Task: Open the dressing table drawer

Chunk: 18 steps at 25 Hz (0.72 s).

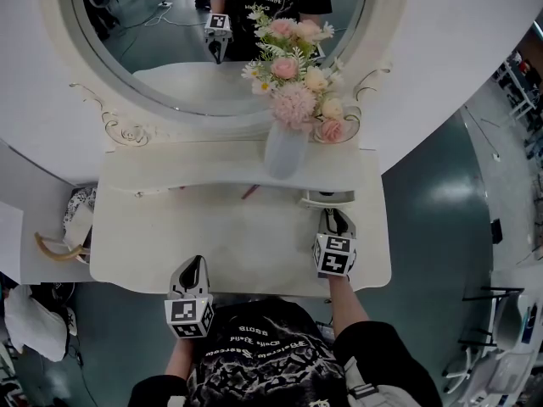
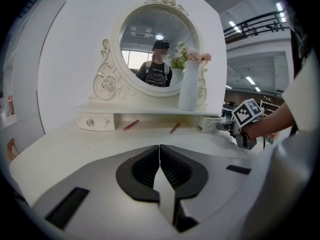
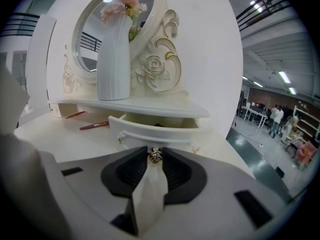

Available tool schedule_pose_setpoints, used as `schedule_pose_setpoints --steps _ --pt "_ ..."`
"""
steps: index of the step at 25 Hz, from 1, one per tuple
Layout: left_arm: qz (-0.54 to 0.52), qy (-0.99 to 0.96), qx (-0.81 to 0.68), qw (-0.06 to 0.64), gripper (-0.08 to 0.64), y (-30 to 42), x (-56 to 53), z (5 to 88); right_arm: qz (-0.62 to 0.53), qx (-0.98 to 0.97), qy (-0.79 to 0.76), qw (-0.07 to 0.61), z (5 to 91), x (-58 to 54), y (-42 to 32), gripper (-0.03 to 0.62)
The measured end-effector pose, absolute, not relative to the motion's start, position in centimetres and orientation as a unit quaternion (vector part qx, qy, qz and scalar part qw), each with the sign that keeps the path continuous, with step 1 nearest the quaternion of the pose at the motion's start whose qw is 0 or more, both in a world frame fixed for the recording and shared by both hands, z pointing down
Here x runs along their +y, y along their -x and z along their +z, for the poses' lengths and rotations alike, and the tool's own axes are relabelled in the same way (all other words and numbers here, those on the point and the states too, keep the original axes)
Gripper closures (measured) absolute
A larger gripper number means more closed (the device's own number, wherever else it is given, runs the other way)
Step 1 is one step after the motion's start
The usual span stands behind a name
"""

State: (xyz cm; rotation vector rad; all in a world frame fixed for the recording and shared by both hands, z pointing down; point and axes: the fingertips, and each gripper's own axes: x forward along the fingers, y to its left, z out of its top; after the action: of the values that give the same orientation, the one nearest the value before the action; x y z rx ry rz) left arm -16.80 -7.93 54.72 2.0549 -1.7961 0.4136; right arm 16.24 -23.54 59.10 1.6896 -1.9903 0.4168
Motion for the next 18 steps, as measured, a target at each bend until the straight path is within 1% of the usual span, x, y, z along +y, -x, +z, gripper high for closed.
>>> schedule_pose_setpoints --steps 18 --pt "0.146 -0.733 -0.637 0.191 0.543 16.85 -7.93 54.85 0.156 -0.727 -0.621 0.248 59.11 -22.83 -16.25 0.492"
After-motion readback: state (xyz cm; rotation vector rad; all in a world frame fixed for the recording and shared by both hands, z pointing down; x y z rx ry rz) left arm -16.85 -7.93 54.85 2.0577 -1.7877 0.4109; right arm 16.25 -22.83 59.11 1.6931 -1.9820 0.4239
